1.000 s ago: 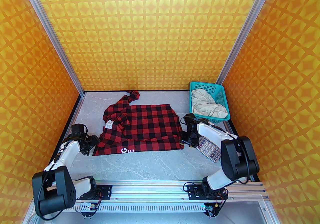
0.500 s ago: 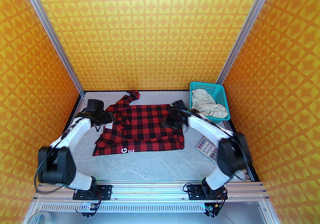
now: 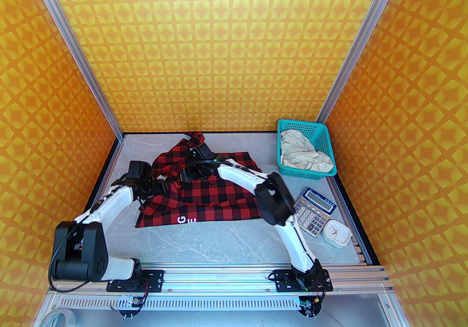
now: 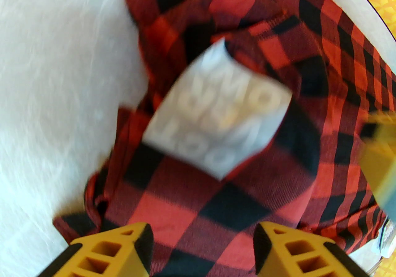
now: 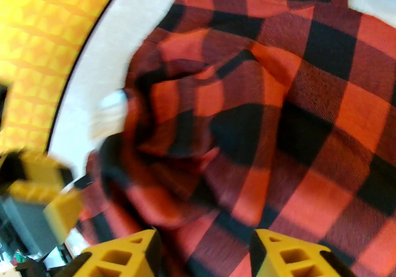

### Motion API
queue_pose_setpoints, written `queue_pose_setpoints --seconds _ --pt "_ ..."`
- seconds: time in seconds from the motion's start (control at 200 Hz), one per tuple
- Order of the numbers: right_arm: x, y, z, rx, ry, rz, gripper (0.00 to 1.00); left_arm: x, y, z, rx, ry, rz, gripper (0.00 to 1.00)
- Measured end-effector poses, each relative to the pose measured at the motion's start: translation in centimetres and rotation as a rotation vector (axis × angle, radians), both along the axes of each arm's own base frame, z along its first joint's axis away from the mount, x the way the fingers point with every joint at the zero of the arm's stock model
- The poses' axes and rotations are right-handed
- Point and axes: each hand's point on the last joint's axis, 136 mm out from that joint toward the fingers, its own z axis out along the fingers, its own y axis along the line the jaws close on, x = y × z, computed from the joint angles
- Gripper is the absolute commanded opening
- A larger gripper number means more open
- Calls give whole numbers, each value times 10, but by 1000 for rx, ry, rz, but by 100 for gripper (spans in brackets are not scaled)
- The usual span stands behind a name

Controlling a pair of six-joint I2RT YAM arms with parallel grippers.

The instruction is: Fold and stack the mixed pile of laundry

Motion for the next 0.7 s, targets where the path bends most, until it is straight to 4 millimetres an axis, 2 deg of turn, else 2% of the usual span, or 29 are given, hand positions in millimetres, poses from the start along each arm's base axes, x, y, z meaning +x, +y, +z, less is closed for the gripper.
queue_pose_setpoints --seconds 0.13,0.26,0.335,0.575,0.7 --pt "7 -1 -29 -46 35 -24 40 -5 0 -1 -10 3 10 56" --pt "14 0 -35 -65 48 -57 32 -5 0 0 -11 -2 12 56" --pt "19 2 -32 -64 41 -75 27 -4 -1 0 -14 -3 13 56" --pt "27 0 -17 -82 20 -108 0 -4 -1 -1 -15 -3 14 56" --pt "36 1 6 -84 -41 -105 0 -7 0 -5 -19 3 20 56"
